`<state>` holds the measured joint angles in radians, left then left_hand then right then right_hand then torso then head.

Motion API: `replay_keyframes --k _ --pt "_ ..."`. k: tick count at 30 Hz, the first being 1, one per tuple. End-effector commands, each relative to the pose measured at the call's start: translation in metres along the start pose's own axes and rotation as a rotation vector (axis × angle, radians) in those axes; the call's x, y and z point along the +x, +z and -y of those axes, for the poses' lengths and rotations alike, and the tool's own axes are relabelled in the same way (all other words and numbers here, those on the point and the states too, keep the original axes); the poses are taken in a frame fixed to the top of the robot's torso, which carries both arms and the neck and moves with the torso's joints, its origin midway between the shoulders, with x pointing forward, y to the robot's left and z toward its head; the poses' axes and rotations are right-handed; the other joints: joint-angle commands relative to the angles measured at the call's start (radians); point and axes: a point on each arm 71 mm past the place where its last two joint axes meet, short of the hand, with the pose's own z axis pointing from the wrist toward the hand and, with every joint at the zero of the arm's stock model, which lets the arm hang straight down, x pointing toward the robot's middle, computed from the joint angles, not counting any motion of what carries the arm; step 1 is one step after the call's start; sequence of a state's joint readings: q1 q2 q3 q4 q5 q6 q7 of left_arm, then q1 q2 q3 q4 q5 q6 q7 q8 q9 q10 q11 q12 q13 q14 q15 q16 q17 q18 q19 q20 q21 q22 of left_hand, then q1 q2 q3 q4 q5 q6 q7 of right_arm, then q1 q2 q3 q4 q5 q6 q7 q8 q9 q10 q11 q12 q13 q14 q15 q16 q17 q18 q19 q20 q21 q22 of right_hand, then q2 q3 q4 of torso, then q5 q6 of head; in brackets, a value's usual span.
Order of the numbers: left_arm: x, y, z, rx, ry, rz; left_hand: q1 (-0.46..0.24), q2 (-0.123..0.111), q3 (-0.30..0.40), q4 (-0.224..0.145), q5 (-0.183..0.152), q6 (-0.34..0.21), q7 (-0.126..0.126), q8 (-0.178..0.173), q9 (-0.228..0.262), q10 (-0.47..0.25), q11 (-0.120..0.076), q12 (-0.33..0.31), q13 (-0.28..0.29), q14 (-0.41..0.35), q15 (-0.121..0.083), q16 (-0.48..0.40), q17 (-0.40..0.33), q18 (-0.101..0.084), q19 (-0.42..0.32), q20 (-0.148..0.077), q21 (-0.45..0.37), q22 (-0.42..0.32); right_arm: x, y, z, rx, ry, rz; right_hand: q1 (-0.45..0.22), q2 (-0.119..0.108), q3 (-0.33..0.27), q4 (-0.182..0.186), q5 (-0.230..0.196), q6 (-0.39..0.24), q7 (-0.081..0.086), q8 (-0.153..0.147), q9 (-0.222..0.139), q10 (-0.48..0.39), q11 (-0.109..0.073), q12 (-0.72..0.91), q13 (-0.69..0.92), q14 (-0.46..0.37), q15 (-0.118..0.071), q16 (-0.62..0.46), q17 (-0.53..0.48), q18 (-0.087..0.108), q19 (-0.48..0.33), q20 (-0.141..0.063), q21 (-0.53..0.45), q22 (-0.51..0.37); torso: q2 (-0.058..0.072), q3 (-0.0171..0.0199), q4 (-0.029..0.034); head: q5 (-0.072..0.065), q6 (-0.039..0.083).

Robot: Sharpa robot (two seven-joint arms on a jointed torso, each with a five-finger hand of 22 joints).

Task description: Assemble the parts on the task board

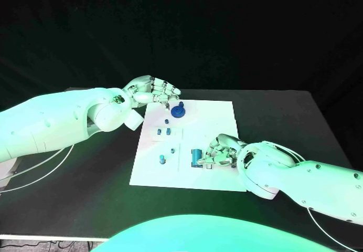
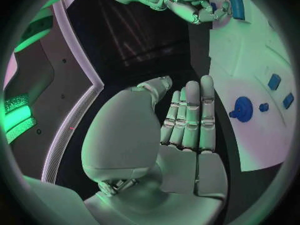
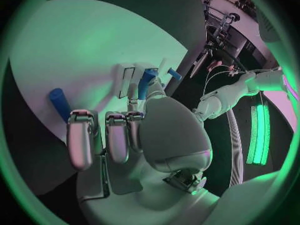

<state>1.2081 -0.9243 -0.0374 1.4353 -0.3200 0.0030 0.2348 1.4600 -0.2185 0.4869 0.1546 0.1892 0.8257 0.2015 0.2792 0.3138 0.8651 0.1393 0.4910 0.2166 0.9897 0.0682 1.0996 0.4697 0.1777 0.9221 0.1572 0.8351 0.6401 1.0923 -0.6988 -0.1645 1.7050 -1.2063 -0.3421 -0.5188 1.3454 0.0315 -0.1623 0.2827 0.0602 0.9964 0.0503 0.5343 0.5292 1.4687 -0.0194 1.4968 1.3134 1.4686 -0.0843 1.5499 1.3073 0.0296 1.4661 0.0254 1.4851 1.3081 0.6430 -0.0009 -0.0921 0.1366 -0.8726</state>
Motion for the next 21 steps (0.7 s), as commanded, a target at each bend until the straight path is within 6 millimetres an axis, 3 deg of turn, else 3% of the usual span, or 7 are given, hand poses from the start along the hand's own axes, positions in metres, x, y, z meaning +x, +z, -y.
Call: replay_keyframes --k 1,8,12,21 --pt "0.0020 0.0006 0.0012 0.008 -0.010 -0.016 0.001 0.010 -0.001 -0.002 0.004 -0.003 0.001 0.006 -0.001 -0.003 0.001 0.007 -0.001 -0.006 -0.002 -0.007 -0.001 0.006 -0.004 0.001 -0.006 -0.001 -0.0007 -0.0004 0.0007 0.003 -0.017 0.016 0.016 0.006 0.007 0.000 0.001 0.000 -0.006 0.005 -0.001 0.055 -0.008 -0.001 0.198 0.094 -0.006 0.003 0.224 -0.010 0.083 -0.010 0.004 0.212 0.000 -0.0010 0.0001 -0.004 0.000" --pt "0.0016 0.0006 0.0010 0.008 -0.010 -0.015 0.001 0.010 -0.001 -0.002 0.004 -0.003 0.001 0.006 -0.001 -0.003 0.001 0.007 -0.001 -0.006 -0.002 -0.007 -0.001 0.006 -0.004 0.001 -0.006 -0.001 -0.0022 -0.0024 0.0015 -0.003 -0.035 0.033 0.045 -0.014 0.009 -0.010 0.001 0.000 -0.008 0.005 -0.005 0.056 -0.010 -0.001 0.199 0.094 -0.008 0.003 0.224 -0.010 0.083 -0.012 0.003 0.212 0.000 -0.0005 -0.0001 -0.005 0.000" --pt "0.0017 0.0009 0.0010 0.009 -0.010 -0.015 0.001 0.011 -0.001 -0.002 0.004 -0.003 0.002 0.006 -0.002 -0.003 0.001 0.007 -0.001 -0.006 -0.002 -0.007 -0.001 0.006 -0.004 0.001 -0.006 -0.001 -0.0036 -0.0019 -0.0003 -0.012 -0.065 0.058 0.094 -0.026 0.036 -0.020 0.003 0.003 -0.012 0.001 -0.013 0.056 -0.013 -0.001 0.200 0.094 -0.011 0.003 0.224 -0.011 0.083 -0.014 0.004 0.213 0.000 0.0000 -0.0007 -0.007 0.000" --pt "0.0021 0.0013 0.0013 0.012 -0.010 -0.015 0.001 0.011 -0.001 -0.002 0.004 -0.003 0.002 0.006 -0.002 -0.003 0.001 0.007 -0.001 -0.006 -0.002 -0.007 -0.001 0.006 -0.004 0.001 -0.006 -0.001 -0.0073 0.0006 -0.0022 -0.010 -0.099 0.120 0.114 -0.025 0.062 -0.013 0.003 0.011 -0.015 0.000 -0.019 0.059 -0.016 0.003 0.204 0.094 -0.013 0.003 0.224 -0.011 0.084 -0.016 0.007 0.215 0.000 0.0004 -0.0003 -0.011 0.000"
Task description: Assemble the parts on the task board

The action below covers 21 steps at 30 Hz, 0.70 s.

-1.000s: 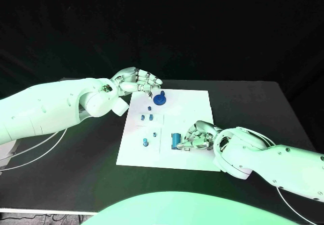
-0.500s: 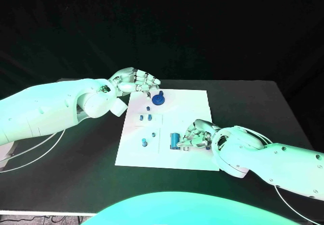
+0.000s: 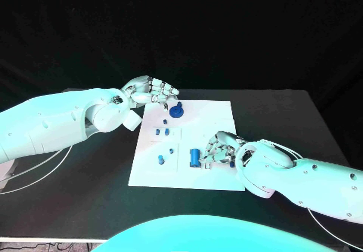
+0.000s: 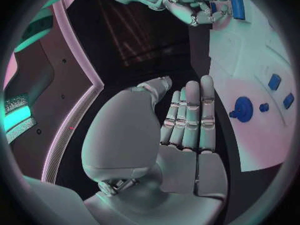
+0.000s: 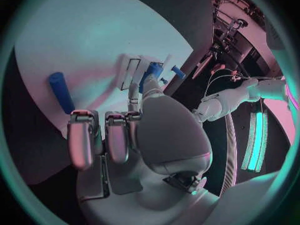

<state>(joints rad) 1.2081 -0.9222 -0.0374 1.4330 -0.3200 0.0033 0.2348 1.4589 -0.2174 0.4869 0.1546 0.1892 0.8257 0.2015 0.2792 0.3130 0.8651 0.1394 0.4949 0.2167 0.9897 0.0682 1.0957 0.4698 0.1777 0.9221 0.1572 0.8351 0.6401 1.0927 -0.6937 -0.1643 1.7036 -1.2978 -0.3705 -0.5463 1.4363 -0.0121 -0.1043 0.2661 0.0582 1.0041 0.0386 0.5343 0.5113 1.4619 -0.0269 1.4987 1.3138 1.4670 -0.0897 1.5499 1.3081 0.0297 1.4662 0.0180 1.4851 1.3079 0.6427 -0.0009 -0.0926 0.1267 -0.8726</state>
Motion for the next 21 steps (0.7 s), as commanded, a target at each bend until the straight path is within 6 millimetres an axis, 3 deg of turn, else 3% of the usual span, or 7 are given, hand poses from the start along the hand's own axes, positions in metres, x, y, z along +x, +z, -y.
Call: replay_keyframes --k 1,11,13,21 --pt "0.002 0.001 0.001 0.012 -0.010 -0.014 0.002 0.010 -0.001 -0.002 0.004 -0.003 0.002 0.006 -0.001 -0.003 0.001 0.003 -0.001 -0.006 -0.002 -0.003 -0.001 0.006 -0.004 0.001 -0.006 -0.001 -0.004 0.000 0.001 -0.001 -0.039 0.059 0.023 0.019 0.004 0.003 0.005 0.003 -0.003 0.000 -0.001 0.066 -0.008 0.001 0.204 0.095 -0.008 0.003 0.224 -0.012 0.084 -0.009 0.007 0.216 0.000 0.0005 -0.0001 -0.001 0.000" --pt "0.001 0.000 0.001 0.012 -0.008 -0.009 0.002 0.010 -0.001 -0.002 0.004 -0.003 0.002 0.006 -0.001 -0.003 0.001 0.003 -0.001 -0.006 -0.002 -0.003 -0.001 0.006 -0.004 0.001 -0.006 -0.001 -0.017 -0.014 0.013 -0.021 0.060 0.076 -0.001 0.002 0.015 0.023 0.004 -0.008 0.006 -0.013 -0.013 0.064 -0.002 -0.004 0.201 0.095 -0.004 0.002 0.222 -0.010 0.083 -0.008 0.001 0.213 -0.001 -0.0003 -0.0009 -0.002 0.000" --pt "0.000 0.000 0.001 0.012 -0.008 -0.008 0.002 0.010 -0.001 -0.002 0.004 -0.003 0.002 0.006 -0.001 -0.003 0.001 0.003 -0.001 -0.006 -0.002 -0.003 -0.001 0.006 -0.004 0.001 -0.006 -0.001 -0.021 -0.018 0.017 -0.019 0.087 0.075 -0.010 -0.003 0.029 0.022 0.004 -0.035 0.021 -0.039 -0.027 0.062 0.010 -0.007 0.200 0.094 0.006 0.000 0.220 -0.010 0.082 -0.001 -0.003 0.210 -0.001 -0.0003 -0.0013 -0.003 0.000" --pt "-0.001 -0.002 0.002 0.019 -0.008 -0.005 0.001 0.010 -0.001 -0.001 0.004 -0.004 0.002 0.006 -0.002 -0.002 0.002 0.005 -0.002 -0.006 -0.002 -0.004 -0.001 0.006 -0.004 0.001 -0.007 -0.002 -0.038 -0.034 0.045 0.033 0.115 0.096 -0.039 -0.046 0.067 0.023 0.004 -0.067 0.049 -0.092 -0.055 0.052 0.036 -0.022 0.192 0.093 0.028 -0.003 0.213 -0.008 0.079 0.018 -0.015 0.205 -0.001 0.0000 -0.0027 -0.013 0.000"
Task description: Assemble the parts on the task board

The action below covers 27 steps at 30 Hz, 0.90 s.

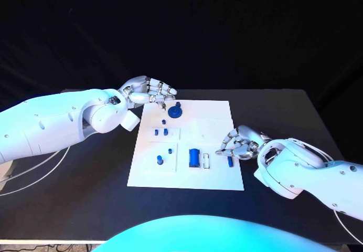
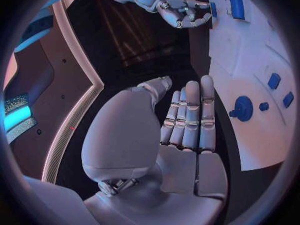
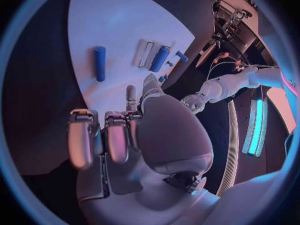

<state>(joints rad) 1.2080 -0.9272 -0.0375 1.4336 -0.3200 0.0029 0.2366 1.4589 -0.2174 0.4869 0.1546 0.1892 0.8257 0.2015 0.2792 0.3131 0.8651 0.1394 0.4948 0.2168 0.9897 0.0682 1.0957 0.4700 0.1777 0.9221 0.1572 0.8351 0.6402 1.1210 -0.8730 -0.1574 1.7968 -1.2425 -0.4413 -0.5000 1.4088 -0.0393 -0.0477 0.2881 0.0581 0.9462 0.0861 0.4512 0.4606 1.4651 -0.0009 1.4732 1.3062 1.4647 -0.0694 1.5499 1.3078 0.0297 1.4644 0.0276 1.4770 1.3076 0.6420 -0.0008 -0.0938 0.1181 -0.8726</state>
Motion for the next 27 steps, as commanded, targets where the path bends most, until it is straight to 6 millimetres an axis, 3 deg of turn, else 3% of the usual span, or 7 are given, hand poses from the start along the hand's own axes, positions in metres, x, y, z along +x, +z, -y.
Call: replay_keyframes --k 1,2,4,9,12,17,27 --pt "0.001 0.000 0.002 0.021 -0.009 -0.012 -0.002 0.008 -0.003 0.000 0.004 -0.005 0.002 0.006 -0.002 -0.003 0.002 0.005 -0.002 -0.006 -0.001 -0.004 -0.001 0.006 -0.004 0.002 -0.008 -0.002 -0.004 -0.003 0.006 -0.005 0.027 0.008 -0.016 -0.026 0.022 0.001 0.004 -0.015 0.007 -0.020 -0.009 0.047 0.014 0.001 0.197 0.095 0.011 -0.004 0.211 -0.007 0.080 0.012 -0.009 0.204 0.001 0.0002 -0.0018 -0.005 0.000" --pt "0.002 -0.001 0.002 0.024 -0.010 -0.015 -0.006 0.007 -0.005 0.003 0.003 -0.006 0.002 0.006 -0.002 -0.003 0.002 0.005 -0.002 -0.006 -0.001 -0.005 -0.002 0.006 -0.005 0.002 -0.009 -0.003 -0.006 -0.004 0.010 0.002 0.018 0.020 -0.022 -0.031 0.038 0.001 0.004 -0.028 0.014 -0.037 -0.016 0.039 0.020 -0.011 0.190 0.092 0.017 -0.010 0.200 -0.004 0.076 0.017 -0.022 0.197 0.000 0.0001 -0.0027 -0.005 0.000" --pt "0.002 -0.001 0.003 0.029 -0.012 -0.021 -0.016 0.003 -0.011 0.009 0.003 -0.008 0.002 0.006 -0.003 -0.004 0.002 0.007 -0.003 -0.007 0.000 -0.005 -0.001 0.006 -0.006 0.004 -0.013 -0.006 -0.008 -0.005 0.017 0.019 -0.002 0.037 -0.025 -0.032 0.046 0.001 0.004 -0.029 0.016 -0.043 -0.019 0.037 0.022 -0.015 0.187 0.091 0.019 -0.011 0.198 -0.003 0.075 0.019 -0.026 0.195 0.000 -0.0004 -0.0028 -0.010 0.000" --pt "0.004 -0.001 0.004 0.038 -0.015 -0.029 -0.020 0.002 -0.013 0.012 0.004 -0.009 0.002 0.007 -0.004 -0.005 0.002 0.007 -0.003 -0.007 0.001 -0.005 -0.001 0.006 -0.006 0.004 -0.015 -0.007 -0.002 -0.009 0.032 0.057 -0.038 0.049 -0.047 -0.050 0.069 0.003 0.004 -0.009 0.014 -0.045 -0.020 0.036 0.022 -0.016 0.187 0.091 0.019 -0.011 0.198 -0.003 0.075 0.023 -0.025 0.197 0.000 -0.0019 -0.0027 -0.014 0.000" --pt "0.005 -0.001 0.004 0.039 -0.016 -0.032 -0.022 0.001 -0.014 0.014 0.004 -0.010 0.002 0.007 -0.004 -0.005 0.002 0.008 -0.003 -0.007 0.001 -0.005 -0.001 0.006 -0.006 0.005 -0.017 -0.008 0.005 -0.011 0.037 0.075 -0.051 0.043 -0.063 -0.061 0.085 0.003 0.004 0.000 0.012 -0.047 -0.020 0.038 0.020 -0.015 0.189 0.092 0.018 -0.011 0.199 -0.003 0.076 0.023 -0.024 0.197 0.000 -0.0006 -0.0024 -0.014 0.000" --pt "0.005 -0.002 0.003 0.039 -0.016 -0.031 -0.022 0.001 -0.014 0.014 0.004 -0.010 0.002 0.007 -0.004 -0.005 0.002 0.008 -0.003 -0.007 0.001 -0.005 -0.001 0.006 -0.006 0.005 -0.017 -0.008 0.017 -0.011 0.040 0.085 -0.061 0.033 -0.084 -0.074 0.106 0.004 0.004 0.010 0.009 -0.048 -0.019 0.040 0.018 -0.012 0.191 0.092 0.016 -0.011 0.200 -0.004 0.077 0.022 -0.021 0.199 0.002 0.0006 -0.0006 -0.014 0.000" --pt "0.004 -0.002 0.003 0.035 -0.016 -0.029 -0.023 0.002 -0.014 0.015 0.004 -0.010 0.002 0.007 -0.004 -0.005 0.002 0.008 -0.003 -0.007 0.001 -0.005 -0.001 0.006 -0.006 0.005 -0.018 -0.009 0.025 -0.007 0.041 0.104 -0.079 0.015 -0.100 -0.080 0.126 0.004 0.004 0.021 0.005 -0.047 -0.018 0.041 0.015 -0.011 0.192 0.093 0.014 -0.010 0.202 -0.004 0.077 0.020 -0.021 0.200 0.000 -0.0022 -0.0003 -0.011 0.000"
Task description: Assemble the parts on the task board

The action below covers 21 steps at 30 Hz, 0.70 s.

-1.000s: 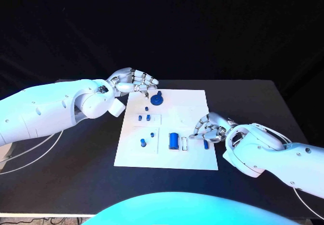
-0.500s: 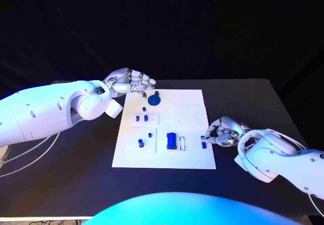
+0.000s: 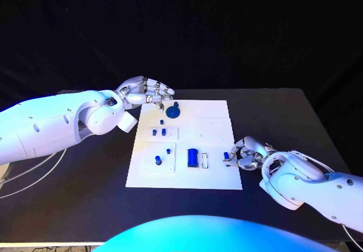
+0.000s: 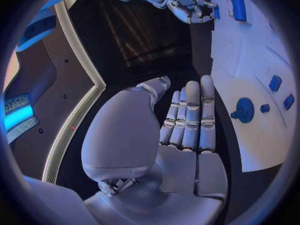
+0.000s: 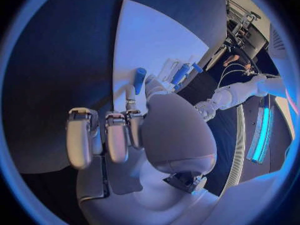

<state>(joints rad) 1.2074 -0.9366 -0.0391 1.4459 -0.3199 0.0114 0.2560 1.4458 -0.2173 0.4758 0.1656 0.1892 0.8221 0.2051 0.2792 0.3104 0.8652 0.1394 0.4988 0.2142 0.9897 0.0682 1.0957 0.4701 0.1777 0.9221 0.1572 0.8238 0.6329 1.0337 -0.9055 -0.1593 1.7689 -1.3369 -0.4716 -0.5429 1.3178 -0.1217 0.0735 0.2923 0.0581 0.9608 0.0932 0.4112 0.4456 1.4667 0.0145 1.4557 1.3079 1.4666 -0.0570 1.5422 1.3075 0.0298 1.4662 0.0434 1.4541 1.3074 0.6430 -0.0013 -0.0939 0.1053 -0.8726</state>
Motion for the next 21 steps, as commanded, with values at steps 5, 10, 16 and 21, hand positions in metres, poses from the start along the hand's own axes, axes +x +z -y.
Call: replay_keyframes --k 5,10,16,21 --pt "0.002 0.000 0.001 0.016 -0.012 -0.017 -0.009 0.003 -0.002 0.004 0.005 -0.006 -0.002 0.007 -0.002 -0.005 0.002 0.004 -0.001 -0.007 0.001 -0.005 -0.001 0.006 -0.005 0.005 -0.007 -0.002 0.005 0.004 0.003 0.024 -0.064 -0.020 0.014 0.001 0.037 -0.010 0.004 0.014 -0.007 -0.005 0.000 0.039 -0.005 0.006 0.190 0.091 -0.002 -0.002 0.203 -0.004 0.076 0.001 0.002 0.201 -0.001 -0.0014 -0.0003 0.003 0.000" --pt "0.002 0.000 0.001 0.015 -0.013 -0.020 -0.009 0.003 -0.002 0.004 0.005 -0.006 -0.002 0.007 -0.002 -0.005 0.002 0.004 -0.001 -0.007 0.001 -0.005 -0.001 0.006 -0.005 0.005 -0.007 -0.002 0.012 0.009 0.001 0.032 -0.118 -0.056 0.088 -0.005 0.092 -0.042 0.004 0.018 -0.011 -0.009 0.000 0.039 -0.010 0.004 0.190 0.091 -0.007 -0.002 0.204 -0.005 0.077 -0.004 0.003 0.202 -0.001 -0.0006 -0.0003 0.003 0.000" --pt "0.002 0.000 0.001 0.012 -0.014 -0.023 -0.009 0.004 -0.002 0.004 0.005 -0.006 -0.002 0.007 -0.002 -0.005 0.002 0.004 -0.001 -0.007 0.000 -0.005 -0.001 0.006 -0.005 0.005 -0.008 -0.002 0.020 0.012 -0.001 0.038 -0.202 -0.102 0.140 -0.033 0.158 -0.080 0.004 0.029 -0.011 -0.017 -0.006 0.037 -0.010 0.002 0.190 0.091 -0.007 -0.001 0.206 -0.006 0.077 -0.005 0.006 0.205 -0.001 -0.0011 -0.0003 0.003 0.000" --pt "0.002 0.000 0.001 0.010 -0.014 -0.024 -0.008 0.006 -0.001 0.004 0.005 -0.005 -0.002 0.008 -0.002 -0.005 0.002 0.005 -0.001 -0.007 0.000 -0.005 -0.001 0.006 -0.004 0.005 -0.008 -0.003 0.022 0.011 -0.002 0.041 -0.232 -0.110 0.152 -0.047 0.189 -0.096 0.003 0.038 -0.010 -0.020 -0.008 0.036 -0.010 0.000 0.190 0.091 -0.007 -0.001 0.207 -0.006 0.078 -0.005 0.007 0.206 -0.002 -0.0016 -0.0009 0.004 0.000"
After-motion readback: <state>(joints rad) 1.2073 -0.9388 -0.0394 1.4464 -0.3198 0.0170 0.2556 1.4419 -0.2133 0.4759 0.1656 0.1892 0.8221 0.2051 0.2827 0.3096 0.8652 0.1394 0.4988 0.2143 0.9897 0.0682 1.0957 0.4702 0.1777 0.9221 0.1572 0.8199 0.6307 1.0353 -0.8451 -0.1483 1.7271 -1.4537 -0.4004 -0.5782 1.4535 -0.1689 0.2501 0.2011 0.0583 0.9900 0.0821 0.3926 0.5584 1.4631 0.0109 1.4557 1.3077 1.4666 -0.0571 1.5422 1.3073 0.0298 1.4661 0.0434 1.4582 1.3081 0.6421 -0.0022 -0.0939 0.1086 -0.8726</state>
